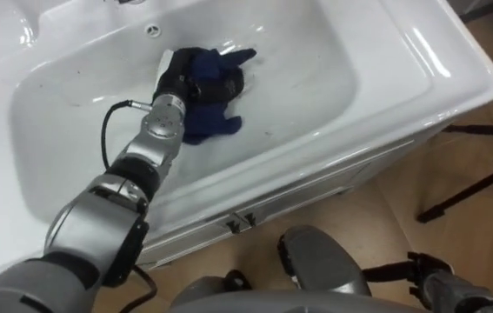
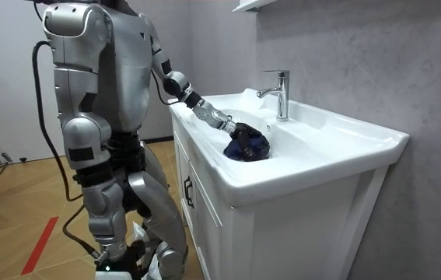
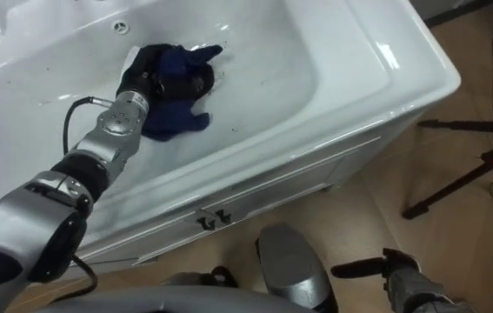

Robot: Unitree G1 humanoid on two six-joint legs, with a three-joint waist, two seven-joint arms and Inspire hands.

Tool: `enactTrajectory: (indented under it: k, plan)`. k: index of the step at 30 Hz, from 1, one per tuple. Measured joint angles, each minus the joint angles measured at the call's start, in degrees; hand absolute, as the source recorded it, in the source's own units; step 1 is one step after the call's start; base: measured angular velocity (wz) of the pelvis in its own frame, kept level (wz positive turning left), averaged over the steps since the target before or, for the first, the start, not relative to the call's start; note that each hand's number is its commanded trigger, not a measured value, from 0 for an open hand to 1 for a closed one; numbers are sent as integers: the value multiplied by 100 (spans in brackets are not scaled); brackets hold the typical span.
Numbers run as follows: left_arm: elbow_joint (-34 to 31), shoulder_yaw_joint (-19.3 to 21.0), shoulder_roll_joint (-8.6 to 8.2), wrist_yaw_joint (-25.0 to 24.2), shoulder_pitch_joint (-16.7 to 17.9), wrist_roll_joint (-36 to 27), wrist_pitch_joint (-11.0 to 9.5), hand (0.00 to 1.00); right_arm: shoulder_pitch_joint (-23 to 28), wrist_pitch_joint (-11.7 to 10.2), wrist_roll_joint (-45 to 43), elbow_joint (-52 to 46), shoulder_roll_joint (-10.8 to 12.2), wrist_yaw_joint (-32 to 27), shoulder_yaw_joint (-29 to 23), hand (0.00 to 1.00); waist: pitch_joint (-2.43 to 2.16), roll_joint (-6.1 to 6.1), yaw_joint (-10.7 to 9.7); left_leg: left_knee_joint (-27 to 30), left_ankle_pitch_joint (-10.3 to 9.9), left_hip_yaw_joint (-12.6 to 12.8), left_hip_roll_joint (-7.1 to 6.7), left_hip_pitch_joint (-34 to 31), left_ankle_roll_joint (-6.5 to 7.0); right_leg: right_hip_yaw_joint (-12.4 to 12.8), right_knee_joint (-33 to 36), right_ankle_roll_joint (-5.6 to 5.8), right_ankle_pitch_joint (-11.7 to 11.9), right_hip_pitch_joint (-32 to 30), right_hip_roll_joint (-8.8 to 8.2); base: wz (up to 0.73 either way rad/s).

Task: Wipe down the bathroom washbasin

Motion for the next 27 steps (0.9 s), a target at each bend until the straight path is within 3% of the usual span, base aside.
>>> enactTrajectory:
  k: [5,7,12,17,27]
  plan:
    - [-400,-306,-28,24,-25,7,139,100,16,-24,-21,60,-138,10,30,0,-2,150,-140,32,-41,8,-105,-67,65,-17,180,58,-121,-116,-116,5]
    - [-600,-458,-43,32,-26,139,142,100,1,-22,-44,149,-184,20,32,0,20,191,-140,95,-85,58,-120,-85,84,1,288,70,-179,-163,-162,-2]
    - [-963,-700,-12,44,-87,475,152,100,-77,-44,-218,382,-222,179,33,0,26,186,-231,222,-124,118,-150,-158,120,76,413,104,-248,-257,-213,0]
    - [-964,-759,-9,142,-223,635,149,100,-103,-89,-228,370,-264,222,36,0,69,188,-301,258,-209,229,-117,-178,164,130,450,147,-247,-290,-179,-6]
    - [-615,-741,51,195,-271,615,-249,100,-94,-81,-192,149,-323,195,222,0,70,197,-245,236,-223,288,-153,-198,195,201,461,196,-242,-363,-190,-3]
